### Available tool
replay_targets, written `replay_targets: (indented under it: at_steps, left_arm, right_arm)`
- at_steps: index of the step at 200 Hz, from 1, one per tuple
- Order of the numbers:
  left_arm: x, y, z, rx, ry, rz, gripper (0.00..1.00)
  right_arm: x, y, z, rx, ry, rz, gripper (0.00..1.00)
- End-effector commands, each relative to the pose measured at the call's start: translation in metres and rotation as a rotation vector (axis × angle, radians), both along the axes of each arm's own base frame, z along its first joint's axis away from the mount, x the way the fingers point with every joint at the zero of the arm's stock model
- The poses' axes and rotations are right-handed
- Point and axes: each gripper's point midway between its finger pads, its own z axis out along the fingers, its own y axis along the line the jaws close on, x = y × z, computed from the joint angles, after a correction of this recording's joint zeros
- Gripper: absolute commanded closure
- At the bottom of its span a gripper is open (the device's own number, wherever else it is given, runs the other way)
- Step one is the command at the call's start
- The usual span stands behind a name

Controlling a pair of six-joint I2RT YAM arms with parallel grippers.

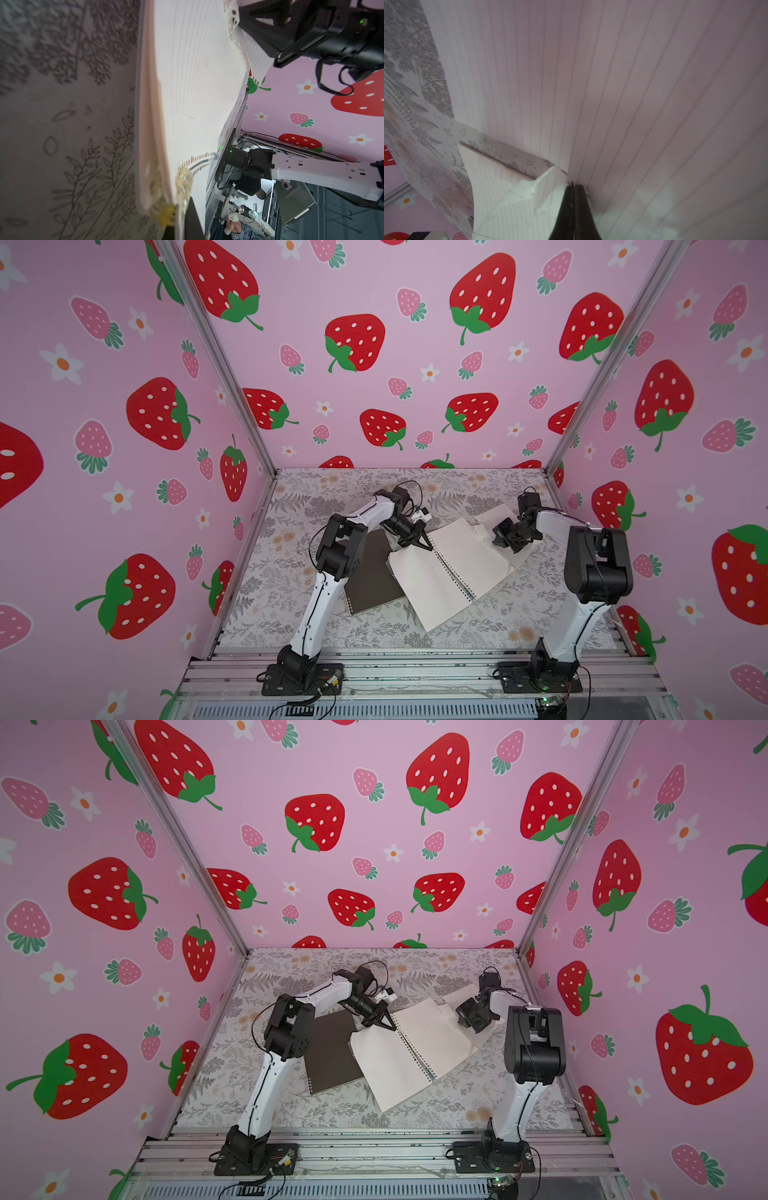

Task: Tear off pages from different notebooks
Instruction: Place the paper at the center of the board.

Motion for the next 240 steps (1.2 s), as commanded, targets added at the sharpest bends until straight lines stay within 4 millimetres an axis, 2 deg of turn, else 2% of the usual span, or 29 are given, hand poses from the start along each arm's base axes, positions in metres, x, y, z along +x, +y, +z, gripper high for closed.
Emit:
replay_targets:
  at_steps: [1,19,38,53,64,77,91,109,122,152,195,240]
  left_arm:
    - [-0.007,0.002,-0.003,0.011,0.015,-0.016,1.0]
    - [-0.007,0.002,-0.003,0.011,0.013,-0.016,1.0]
    - [-0.007,0.002,-0.005,0.013,0.018,-0.016,1.0]
    - [-0.007,0.001,-0.008,0.014,0.024,-0.013,1.0]
    - [-0.006,0.001,-0.009,0.014,0.028,-0.01,1.0]
    - [-0.007,0.0,-0.009,0.012,0.029,-0.012,1.0]
    - [-0.007,0.0,-0.01,0.013,0.029,-0.012,1.0]
    - [-0.007,0.0,-0.011,0.013,0.031,-0.012,1.0]
    - [-0.007,0.0,-0.011,0.013,0.033,-0.012,1.0]
    - [-0.006,-0.001,-0.01,0.007,0.028,-0.013,1.0]
    - [-0.007,0.0,-0.006,0.006,0.017,-0.018,1.0]
    - [-0.01,0.0,-0.005,0.003,0.011,-0.022,1.0]
  right_arm:
    - [-0.018,-0.01,-0.007,-0.008,0.012,-0.039,1.0]
    - [-0.027,-0.012,-0.022,0.022,-0.004,-0.061,1.0]
    - [-0.013,-0.004,-0.018,0.116,-0.104,-0.07,1.0]
    - [0.006,-0.001,0.007,0.134,-0.214,-0.058,0.99]
    - [0.018,-0.005,0.034,0.109,-0.295,-0.04,0.98]
    - [0.024,-0.014,0.065,0.04,-0.362,-0.024,0.97]
    - [0.018,-0.029,0.089,-0.061,-0.386,-0.031,0.97]
    - [0.001,-0.053,0.099,-0.175,-0.366,-0.112,0.94]
    - [-0.011,-0.066,0.094,-0.21,-0.327,-0.166,0.93]
    - [-0.03,-0.083,0.062,-0.188,-0.189,-0.248,0.94]
    - [-0.066,-0.093,0.019,-0.077,-0.032,-0.397,0.94]
    - [-0.088,-0.096,-0.003,-0.056,0.026,-0.478,0.94]
